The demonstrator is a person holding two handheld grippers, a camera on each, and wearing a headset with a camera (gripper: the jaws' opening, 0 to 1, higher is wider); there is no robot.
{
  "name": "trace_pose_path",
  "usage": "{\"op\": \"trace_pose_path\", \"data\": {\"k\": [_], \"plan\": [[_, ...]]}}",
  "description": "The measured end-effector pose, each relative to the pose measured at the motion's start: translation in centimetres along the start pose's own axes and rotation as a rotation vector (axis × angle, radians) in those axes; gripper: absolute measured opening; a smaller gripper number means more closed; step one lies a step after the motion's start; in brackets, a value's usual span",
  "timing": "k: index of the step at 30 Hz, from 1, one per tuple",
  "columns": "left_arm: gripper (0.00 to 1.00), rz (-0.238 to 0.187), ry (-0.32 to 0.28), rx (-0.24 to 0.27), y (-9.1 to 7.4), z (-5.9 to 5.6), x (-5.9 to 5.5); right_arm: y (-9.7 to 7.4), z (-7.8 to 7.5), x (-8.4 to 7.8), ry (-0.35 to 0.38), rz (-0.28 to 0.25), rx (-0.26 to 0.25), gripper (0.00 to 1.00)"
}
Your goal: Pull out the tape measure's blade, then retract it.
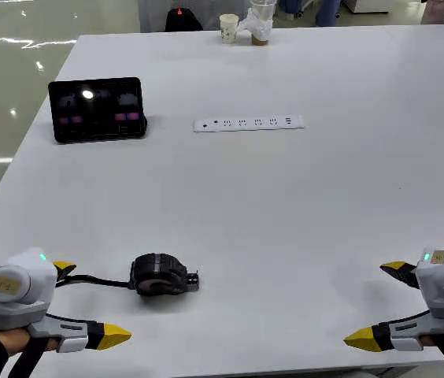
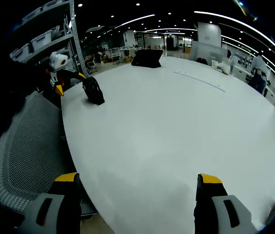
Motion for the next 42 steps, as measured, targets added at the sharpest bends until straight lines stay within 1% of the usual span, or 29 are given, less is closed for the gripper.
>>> {"op": "trace_pose_path", "data": {"k": [3, 6, 7, 11, 13, 14, 17, 20, 22, 26, 28, 32, 36, 37, 38, 40, 41, 42], "plan": [[0.99, 0.019, 0.018, -0.013, 0.1, -0.2, -0.1, 0.0, 0.1, -0.1, -0.004, 0.012, 0.005, 0.99], [0.99, 0.036, 0.027, -0.022, 0.2, -0.1, -0.1, 0.0, 0.2, -0.2, -0.008, 0.018, 0.008, 0.99], [0.99, 0.044, 0.032, -0.025, 0.2, -0.1, 0.0, 0.0, 0.2, -0.2, -0.012, 0.020, 0.009, 0.99], [0.99, 0.048, 0.049, -0.036, 0.2, 0.1, 0.4, 0.2, 0.4, 0.0, -0.024, 0.024, 0.019, 0.99], [0.99, 0.067, 0.054, -0.031, 0.4, 0.3, 0.5, 0.3, 0.3, 0.2, -0.031, 0.027, 0.021, 0.99], [0.99, 0.068, 0.066, -0.033, 0.4, 0.2, 0.7, 0.3, 0.2, 0.4, -0.035, 0.025, 0.021, 0.99], [0.99, 0.071, 0.079, -0.049, 0.6, 0.0, 1.1, 0.5, 0.1, 0.9, -0.045, 0.021, 0.021, 0.99], [0.99, 0.070, 0.099, -0.054, 0.9, -0.2, 1.6, 0.7, -0.2, 1.1, -0.059, 0.018, 0.019, 0.99], [0.99, 0.069, 0.108, -0.058, 1.1, -0.4, 1.9, 0.7, -0.2, 1.7, -0.067, 0.012, 0.018, 0.99], [0.99, 0.081, 0.117, -0.073, 1.5, -0.9, 2.0, 0.9, -0.5, 2.1, -0.072, 0.002, 0.021, 0.99], [0.99, 0.089, 0.138, -0.076, 1.7, -1.0, 2.1, 1.1, -0.6, 2.3, -0.075, -0.004, 0.022, 0.99], [0.99, 0.101, 0.169, -0.082, 1.9, -1.1, 2.3, 1.4, 0.0, 2.6, -0.081, -0.003, 0.034, 0.99], [0.99, 0.102, 0.194, -0.089, 2.1, -1.3, 2.7, 1.6, 0.0, 2.8, -0.096, 0.001, 0.042, 0.99], [0.99, 0.097, 0.215, -0.095, 2.2, -1.3, 2.9, 1.7, -0.1, 2.9, -0.100, 0.001, 0.044, 0.99], [0.99, 0.099, 0.224, -0.098, 2.2, -1.4, 3.0, 1.7, -0.1, 3.0, -0.101, 0.000, 0.044, 0.99], [0.99, 0.111, 0.238, -0.104, 2.4, -1.4, 3.2, 1.9, -0.1, 3.4, -0.107, -0.006, 0.043, 0.99], [0.99, 0.113, 0.247, -0.106, 2.5, -1.3, 3.3, 1.9, -0.2, 3.7, -0.124, -0.017, 0.036, 0.99], [0.99, 0.116, 0.258, -0.106, 2.5, -1.3, 3.5, 1.9, -0.1, 4.0, -0.129, -0.022, 0.041, 0.99]]}}
Point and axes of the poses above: the centre of the closed fingertips' face, and the gripper's own axes: y roughly forward along the fingers, z roughly to its left, x roughly out of its top, the point moved 2 cm from there along -y, roughly backward along the fingers, and after that the axes turned 9 degrees about -y, right-handed, at the moved point
